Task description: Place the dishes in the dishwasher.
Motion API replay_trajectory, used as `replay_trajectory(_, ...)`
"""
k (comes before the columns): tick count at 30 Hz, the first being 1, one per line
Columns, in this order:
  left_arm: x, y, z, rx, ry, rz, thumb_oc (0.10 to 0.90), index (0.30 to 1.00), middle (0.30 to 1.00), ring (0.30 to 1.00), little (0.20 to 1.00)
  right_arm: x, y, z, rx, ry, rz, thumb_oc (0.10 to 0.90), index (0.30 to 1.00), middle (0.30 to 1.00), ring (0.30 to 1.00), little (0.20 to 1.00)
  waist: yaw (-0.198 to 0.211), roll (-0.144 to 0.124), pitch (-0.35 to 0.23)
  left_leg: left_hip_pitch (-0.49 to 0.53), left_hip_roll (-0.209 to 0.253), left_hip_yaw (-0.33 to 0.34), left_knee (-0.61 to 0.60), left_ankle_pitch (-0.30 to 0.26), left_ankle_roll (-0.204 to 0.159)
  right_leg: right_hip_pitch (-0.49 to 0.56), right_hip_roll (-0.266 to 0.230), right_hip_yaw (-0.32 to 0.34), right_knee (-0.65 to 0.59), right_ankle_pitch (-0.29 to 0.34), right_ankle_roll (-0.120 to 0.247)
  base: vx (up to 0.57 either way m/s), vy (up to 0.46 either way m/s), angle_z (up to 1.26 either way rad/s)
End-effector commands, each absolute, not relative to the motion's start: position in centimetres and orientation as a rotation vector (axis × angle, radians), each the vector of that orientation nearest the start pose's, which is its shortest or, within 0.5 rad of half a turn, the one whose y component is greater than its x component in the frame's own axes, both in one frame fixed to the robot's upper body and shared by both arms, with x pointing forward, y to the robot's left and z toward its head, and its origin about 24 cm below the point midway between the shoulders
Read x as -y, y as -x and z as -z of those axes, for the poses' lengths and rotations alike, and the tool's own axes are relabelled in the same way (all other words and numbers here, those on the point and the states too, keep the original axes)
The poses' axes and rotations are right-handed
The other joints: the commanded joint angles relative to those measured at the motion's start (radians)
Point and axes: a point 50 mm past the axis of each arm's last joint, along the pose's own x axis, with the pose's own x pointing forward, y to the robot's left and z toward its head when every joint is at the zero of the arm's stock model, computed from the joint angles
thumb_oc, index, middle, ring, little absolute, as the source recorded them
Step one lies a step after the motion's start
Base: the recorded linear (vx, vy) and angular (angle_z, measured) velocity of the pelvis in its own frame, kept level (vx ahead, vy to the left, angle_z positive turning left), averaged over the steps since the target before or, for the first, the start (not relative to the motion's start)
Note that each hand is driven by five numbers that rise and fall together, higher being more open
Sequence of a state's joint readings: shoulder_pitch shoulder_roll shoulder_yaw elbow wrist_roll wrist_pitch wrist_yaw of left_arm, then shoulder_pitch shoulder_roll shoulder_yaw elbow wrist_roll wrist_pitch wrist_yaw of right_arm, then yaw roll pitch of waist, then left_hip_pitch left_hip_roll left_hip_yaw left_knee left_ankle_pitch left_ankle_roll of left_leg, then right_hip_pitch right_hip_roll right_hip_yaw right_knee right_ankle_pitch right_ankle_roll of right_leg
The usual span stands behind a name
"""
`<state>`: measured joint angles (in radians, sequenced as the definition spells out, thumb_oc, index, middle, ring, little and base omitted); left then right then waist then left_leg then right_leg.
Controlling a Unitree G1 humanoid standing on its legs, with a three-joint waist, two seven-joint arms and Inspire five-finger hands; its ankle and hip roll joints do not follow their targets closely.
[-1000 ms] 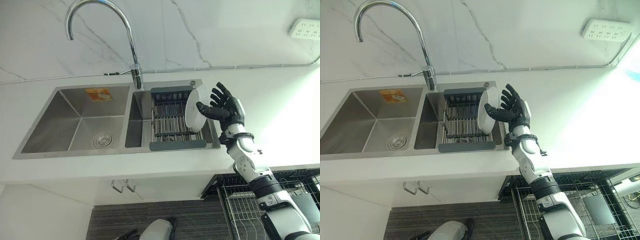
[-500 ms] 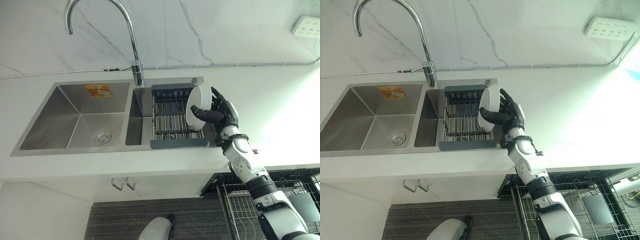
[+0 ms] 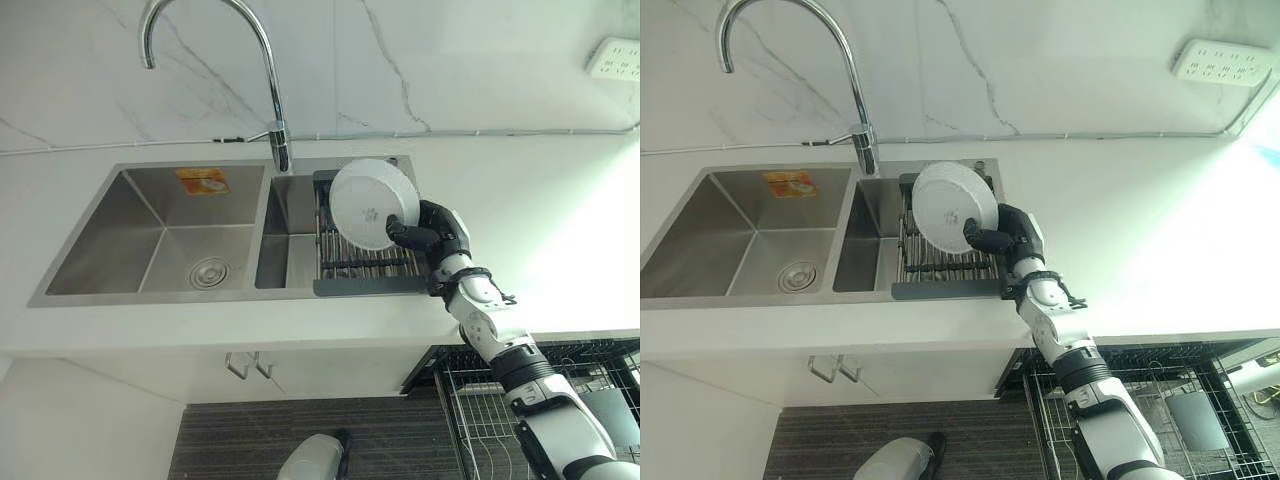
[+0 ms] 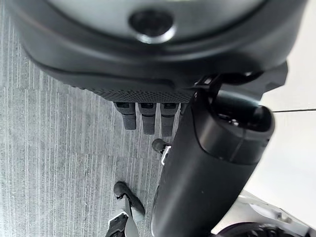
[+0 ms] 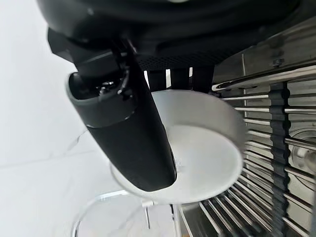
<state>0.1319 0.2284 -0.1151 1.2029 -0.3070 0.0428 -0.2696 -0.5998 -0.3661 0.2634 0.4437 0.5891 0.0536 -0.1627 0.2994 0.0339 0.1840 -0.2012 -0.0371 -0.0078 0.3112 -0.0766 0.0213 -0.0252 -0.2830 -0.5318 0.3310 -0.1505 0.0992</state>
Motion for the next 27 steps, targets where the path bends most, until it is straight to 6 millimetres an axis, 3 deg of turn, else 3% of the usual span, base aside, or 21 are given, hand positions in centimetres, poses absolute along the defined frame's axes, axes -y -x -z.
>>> replay_trajectory(1,-23.2,-2.9,16.7,-1.362,0.132,-0.01,0.8,0.9,0.9,0.9,0.9,15.1,-36.8,-13.6,0.097,-0.086,-0.102,0.4,0.3,0.3,0.3,0.3,0.009,-0.006,-0.033,-0.007,0.044,-0.029,-0.011,-0.102,-0.053,0.05,-0.028,0.033,-0.031,-0.061,0.073,0.0,0.0,0.0)
replay_trajectory(5,-23.2,-2.9,16.7,-1.361,0.132,-0.011,0.8,0.9,0.9,0.9,0.9,15.0,-36.7,-13.9,0.127,-0.104,-0.1,0.4,0.3,0.3,0.3,0.3,0.006,-0.009,-0.034,-0.003,0.049,-0.021,-0.011,-0.104,-0.053,0.049,-0.028,0.034,-0.031,-0.059,0.074,-0.02,-0.007,0.0)
replay_trajectory(11,-23.0,-3.0,16.8,-1.357,0.13,-0.009,0.8,0.9,0.9,0.9,0.9,14.0,-35.9,-16.3,0.301,-0.237,-0.155,0.4,0.3,0.3,0.3,0.3,-0.008,-0.014,-0.037,0.003,0.063,0.005,-0.011,-0.107,-0.054,0.043,-0.031,0.037,-0.031,-0.053,0.079,-0.06,-0.029,-0.01)
replay_trajectory(12,-22.8,-3.1,16.8,-1.355,0.129,-0.008,0.8,0.9,0.9,0.9,0.9,13.5,-34.9,-18.1,0.422,-0.359,-0.186,0.4,0.3,0.3,0.3,0.3,-0.026,-0.017,-0.041,0.01,0.075,0.026,-0.011,-0.112,-0.054,0.035,-0.031,0.044,-0.031,-0.052,0.08,-0.09,-0.048,-0.04)
replay_trajectory(13,-22.8,-3.1,16.8,-1.356,0.128,-0.008,0.8,0.9,0.9,0.9,0.9,13.5,-34.9,-18.2,0.425,-0.365,-0.188,0.4,0.3,0.3,0.3,0.3,-0.026,-0.017,-0.042,0.011,0.075,0.027,-0.011,-0.112,-0.054,0.034,-0.03,0.045,-0.031,-0.052,0.08,-0.15,-0.078,-0.21)
replay_trajectory(15,-22.6,-3.2,16.9,-1.36,0.126,-0.013,0.8,0.9,0.9,0.9,0.9,13.1,-32.9,-20.1,0.578,-0.535,-0.293,0.4,0.3,0.3,0.3,0.3,-0.067,-0.025,-0.053,0.024,0.091,0.06,-0.011,-0.123,-0.054,0.011,-0.026,0.07,-0.031,-0.046,0.08,-0.12,-0.068,-0.29)
replay_trajectory(25,-22.6,-3.2,17.0,-1.391,0.072,0.02,0.8,0.9,0.9,0.9,0.9,14.7,-29.3,-22.9,0.778,-0.622,-0.32,0.4,0.3,0.3,0.3,0.3,-0.156,-0.036,-0.072,0.048,0.122,0.131,-0.011,-0.139,-0.058,-0.014,-0.007,0.133,-0.031,-0.038,0.08,-0.04,-0.069,-0.32)
replay_trajectory(27,-22.5,-3.6,17.0,-1.399,0.042,0.041,0.8,0.9,0.9,0.9,0.9,15.8,-28.1,-23.6,0.837,-0.627,-0.286,0.4,0.3,0.3,0.3,0.3,-0.197,-0.04,-0.077,0.061,0.128,0.153,-0.011,-0.148,-0.059,-0.025,0.004,0.17,-0.031,-0.038,0.08,-0.01,-0.114,-0.44)
